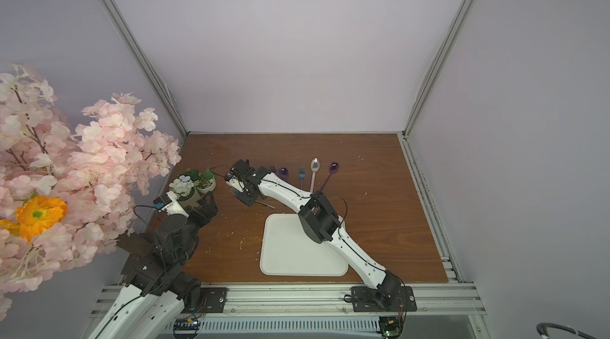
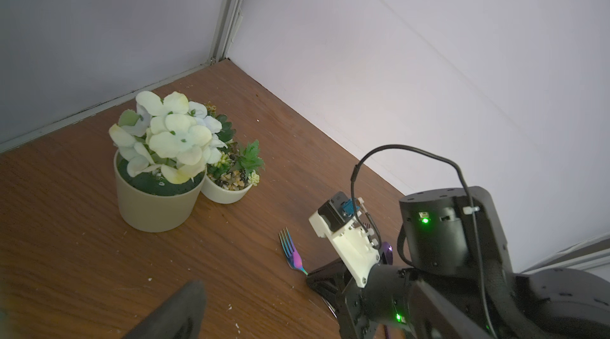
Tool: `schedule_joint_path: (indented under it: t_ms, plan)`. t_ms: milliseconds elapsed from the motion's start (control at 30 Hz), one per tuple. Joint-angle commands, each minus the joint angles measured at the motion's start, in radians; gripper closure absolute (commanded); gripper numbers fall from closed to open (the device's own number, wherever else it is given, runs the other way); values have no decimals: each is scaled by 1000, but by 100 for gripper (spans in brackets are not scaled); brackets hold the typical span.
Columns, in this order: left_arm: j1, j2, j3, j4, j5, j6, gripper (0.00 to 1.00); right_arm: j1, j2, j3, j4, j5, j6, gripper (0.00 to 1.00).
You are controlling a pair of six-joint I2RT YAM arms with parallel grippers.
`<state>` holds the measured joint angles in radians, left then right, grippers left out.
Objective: Set the spoon and fork side by side
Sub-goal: Pick up the fork at the center of the board.
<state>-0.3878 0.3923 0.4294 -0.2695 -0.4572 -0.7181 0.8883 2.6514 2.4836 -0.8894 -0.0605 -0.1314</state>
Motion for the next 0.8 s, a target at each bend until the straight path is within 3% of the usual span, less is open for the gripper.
schedule_joint_path:
  t_ms: [0, 367, 767]
  plan:
    - [7, -5, -12, 17, -11, -4, 1, -26, 20, 16, 48, 27, 42, 100]
    - [7, 31, -10, 57, 6, -2, 1, -82, -103, -40, 248, 17, 220, 100]
    - [7, 71, -23, 99, 20, 4, 1, -116, -299, -169, 330, 119, 428, 100]
